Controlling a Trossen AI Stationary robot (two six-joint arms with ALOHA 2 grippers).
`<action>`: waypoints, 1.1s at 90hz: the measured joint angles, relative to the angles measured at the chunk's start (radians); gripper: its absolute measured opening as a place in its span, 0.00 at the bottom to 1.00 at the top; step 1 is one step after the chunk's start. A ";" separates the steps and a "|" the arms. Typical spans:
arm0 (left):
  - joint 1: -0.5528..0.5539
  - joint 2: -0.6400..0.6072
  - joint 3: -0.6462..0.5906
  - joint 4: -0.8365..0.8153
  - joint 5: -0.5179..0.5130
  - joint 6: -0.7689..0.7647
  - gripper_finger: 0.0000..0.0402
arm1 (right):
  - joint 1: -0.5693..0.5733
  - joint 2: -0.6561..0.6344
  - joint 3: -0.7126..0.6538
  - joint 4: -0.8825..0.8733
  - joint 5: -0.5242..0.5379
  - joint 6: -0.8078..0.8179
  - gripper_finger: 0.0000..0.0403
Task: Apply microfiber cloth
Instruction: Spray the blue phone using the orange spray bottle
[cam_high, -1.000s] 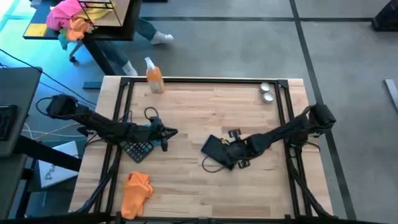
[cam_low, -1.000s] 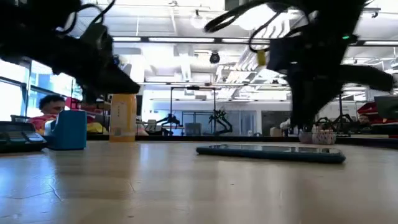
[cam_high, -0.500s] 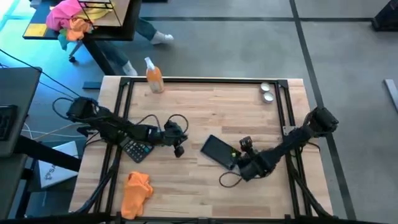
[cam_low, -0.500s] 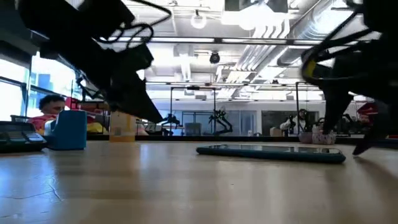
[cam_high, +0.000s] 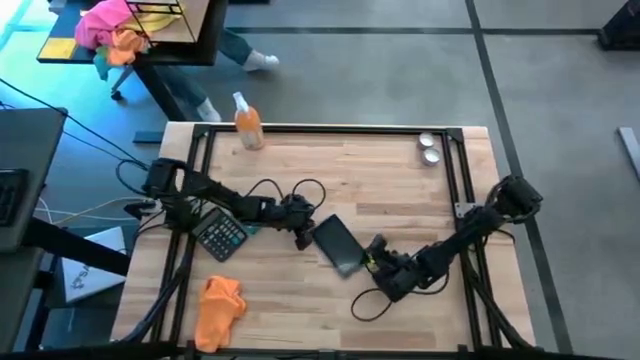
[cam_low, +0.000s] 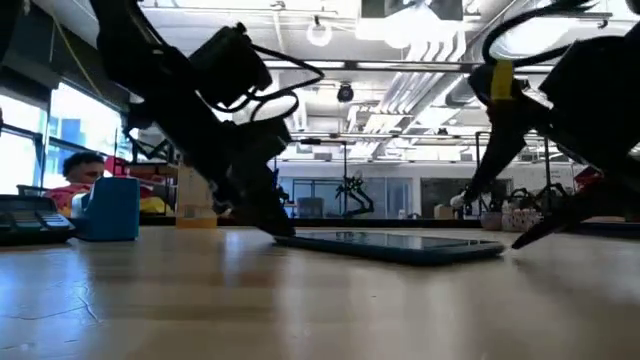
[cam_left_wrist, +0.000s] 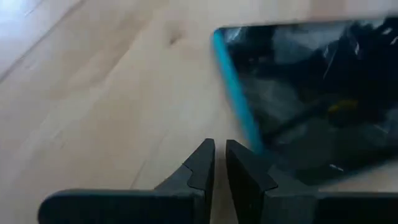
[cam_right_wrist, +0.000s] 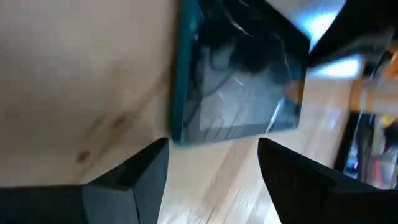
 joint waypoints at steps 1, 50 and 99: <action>0.000 0.004 0.002 0.000 0.001 0.000 0.06 | -0.002 0.000 0.000 0.008 0.002 -0.004 0.54; -0.003 0.015 0.005 -0.017 0.023 0.009 0.06 | 0.033 0.014 0.199 -0.126 -0.191 0.304 0.54; -0.001 0.017 0.002 0.015 0.033 0.062 0.06 | -0.021 0.210 0.208 0.000 0.045 -0.001 0.53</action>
